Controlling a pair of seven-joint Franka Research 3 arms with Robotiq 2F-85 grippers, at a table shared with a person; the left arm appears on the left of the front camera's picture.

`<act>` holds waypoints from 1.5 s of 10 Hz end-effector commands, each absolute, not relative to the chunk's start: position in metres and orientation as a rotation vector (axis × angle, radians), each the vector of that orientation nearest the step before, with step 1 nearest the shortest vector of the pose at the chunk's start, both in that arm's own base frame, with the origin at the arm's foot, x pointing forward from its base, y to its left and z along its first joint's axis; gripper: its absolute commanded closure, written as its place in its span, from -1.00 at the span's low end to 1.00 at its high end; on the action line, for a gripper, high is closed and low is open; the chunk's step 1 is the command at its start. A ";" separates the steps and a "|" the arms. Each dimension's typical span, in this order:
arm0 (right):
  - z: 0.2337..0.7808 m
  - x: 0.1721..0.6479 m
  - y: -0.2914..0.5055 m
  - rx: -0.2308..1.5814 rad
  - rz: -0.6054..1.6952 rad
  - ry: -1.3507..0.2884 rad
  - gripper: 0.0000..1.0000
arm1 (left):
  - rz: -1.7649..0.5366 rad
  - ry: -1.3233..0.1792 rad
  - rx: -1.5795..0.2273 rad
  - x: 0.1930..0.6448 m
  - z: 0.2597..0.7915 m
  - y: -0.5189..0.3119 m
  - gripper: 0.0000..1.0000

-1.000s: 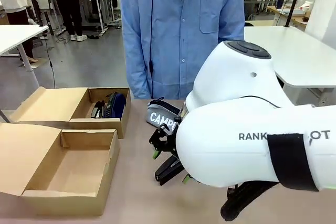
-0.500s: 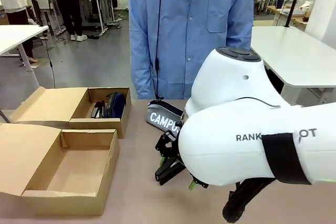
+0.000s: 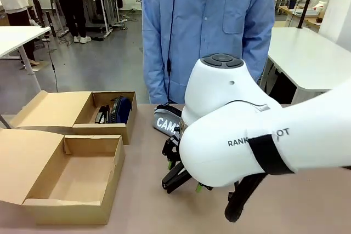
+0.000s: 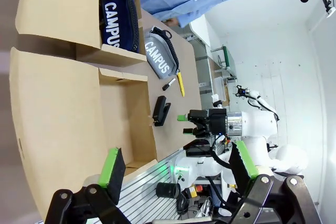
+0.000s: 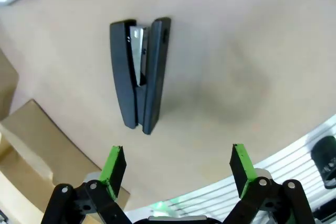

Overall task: Place items inside the box.
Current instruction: Pick up a Pencil pouch or Stapler and place it inside the Mailer Box closest to the robot.

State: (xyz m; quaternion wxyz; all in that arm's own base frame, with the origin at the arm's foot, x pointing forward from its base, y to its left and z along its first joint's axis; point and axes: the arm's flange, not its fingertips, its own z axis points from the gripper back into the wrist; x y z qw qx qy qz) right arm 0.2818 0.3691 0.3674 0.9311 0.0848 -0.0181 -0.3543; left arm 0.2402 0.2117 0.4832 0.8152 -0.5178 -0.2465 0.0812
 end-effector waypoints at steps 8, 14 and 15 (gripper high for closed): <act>0.328 0.323 0.406 0.141 -0.834 -0.096 -1.00 | 0.156 -0.549 -1.123 0.239 0.484 0.212 -1.00; 0.304 0.330 0.415 0.119 -0.838 -0.096 0.20 | 0.156 -0.549 -1.123 0.239 0.484 0.212 -1.00; 0.300 0.330 0.417 0.099 -0.832 -0.110 1.00 | 0.156 -0.549 -1.123 0.239 0.484 0.212 -1.00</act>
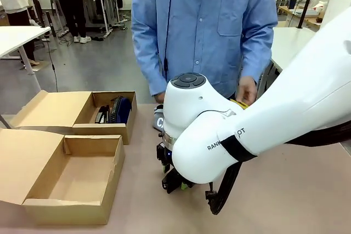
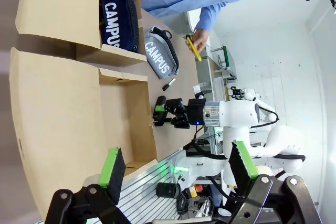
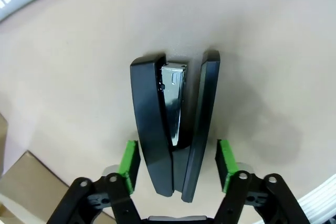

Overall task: Place items inside the box.
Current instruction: Pick up a Pencil pouch or Stapler and place it inside the Mailer Box closest to the robot.

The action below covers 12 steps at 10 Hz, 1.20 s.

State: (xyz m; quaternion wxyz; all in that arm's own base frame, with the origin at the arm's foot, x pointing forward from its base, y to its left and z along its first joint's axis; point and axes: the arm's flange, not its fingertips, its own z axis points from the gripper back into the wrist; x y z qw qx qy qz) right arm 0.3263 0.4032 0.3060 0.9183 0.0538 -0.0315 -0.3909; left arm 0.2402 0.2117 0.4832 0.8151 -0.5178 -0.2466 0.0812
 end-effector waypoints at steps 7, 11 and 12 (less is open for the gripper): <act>0.301 0.324 0.414 0.091 -0.790 -0.070 1.00 | 0.156 -0.549 -1.123 0.239 0.484 0.212 -1.00; 0.377 0.294 0.317 0.117 -0.487 0.141 1.00 | 0.156 -0.549 -1.123 0.239 0.484 0.212 -1.00; 0.398 0.276 0.286 0.130 -0.310 0.197 1.00 | 0.156 -0.549 -1.123 0.239 0.484 0.212 -1.00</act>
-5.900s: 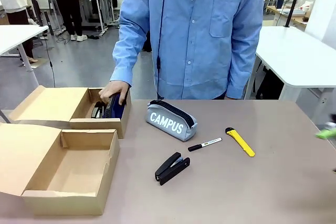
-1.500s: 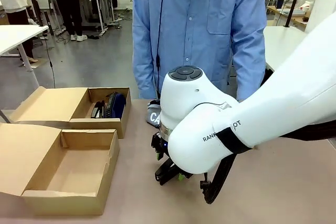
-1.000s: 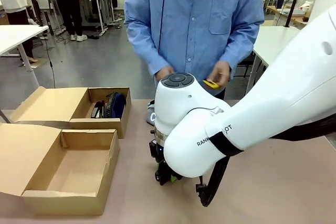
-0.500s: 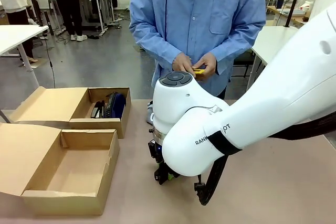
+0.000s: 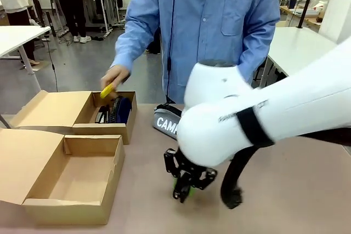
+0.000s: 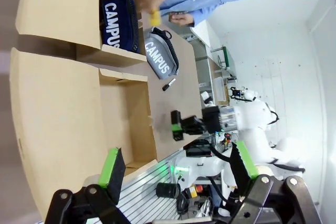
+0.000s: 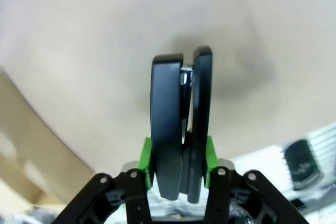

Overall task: Place items inside the box.
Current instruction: Pick up a Pencil pouch or Stapler and place it inside the Mailer Box closest to the robot.

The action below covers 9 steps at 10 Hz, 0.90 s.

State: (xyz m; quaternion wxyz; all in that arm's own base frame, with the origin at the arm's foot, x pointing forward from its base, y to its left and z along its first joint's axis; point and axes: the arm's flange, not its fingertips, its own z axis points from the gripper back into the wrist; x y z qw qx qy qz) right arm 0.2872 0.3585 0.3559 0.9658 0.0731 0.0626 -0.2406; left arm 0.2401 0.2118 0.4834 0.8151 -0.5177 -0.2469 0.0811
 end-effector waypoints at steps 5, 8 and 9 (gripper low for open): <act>0.416 0.220 0.185 0.341 0.563 0.516 1.00 | 0.156 -0.549 -1.123 0.239 0.484 0.212 -1.00; 0.410 0.201 0.169 0.409 1.134 0.405 1.00 | 0.156 -0.549 -1.123 0.239 0.484 0.212 -1.00; 0.413 0.201 0.187 0.479 0.705 0.398 1.00 | 0.156 -0.549 -1.123 0.239 0.484 0.212 -1.00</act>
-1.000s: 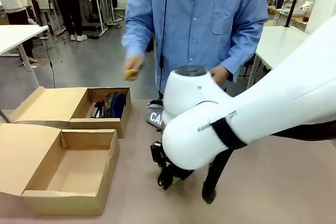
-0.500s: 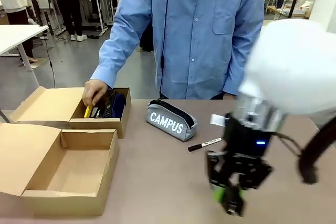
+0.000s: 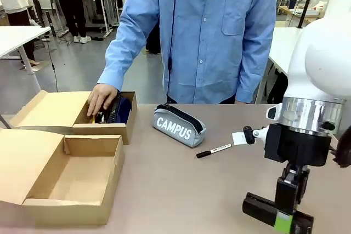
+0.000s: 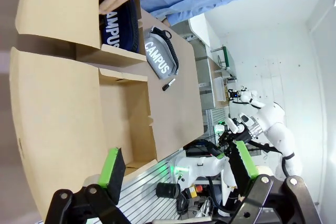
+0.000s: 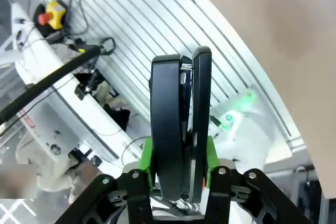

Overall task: Place items inside the box.
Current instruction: Pick up a Pencil pouch or Stapler and place it inside the Mailer Box closest to the robot.

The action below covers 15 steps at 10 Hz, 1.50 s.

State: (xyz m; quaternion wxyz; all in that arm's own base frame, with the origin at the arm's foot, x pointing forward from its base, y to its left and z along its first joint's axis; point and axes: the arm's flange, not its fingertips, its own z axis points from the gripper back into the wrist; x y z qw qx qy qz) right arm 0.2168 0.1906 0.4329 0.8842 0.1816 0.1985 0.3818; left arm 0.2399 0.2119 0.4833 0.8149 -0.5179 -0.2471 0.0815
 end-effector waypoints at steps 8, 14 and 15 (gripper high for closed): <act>0.422 0.242 0.300 0.275 1.501 -0.074 0.15 | 0.156 -0.549 -1.123 0.239 0.484 0.212 -1.00; 0.434 0.231 0.339 0.202 1.592 -0.203 0.15 | 0.156 -0.549 -1.123 0.239 0.484 0.212 -1.00; 0.428 0.237 0.362 0.225 1.653 -0.256 0.15 | 0.156 -0.549 -1.123 0.239 0.484 0.212 -1.00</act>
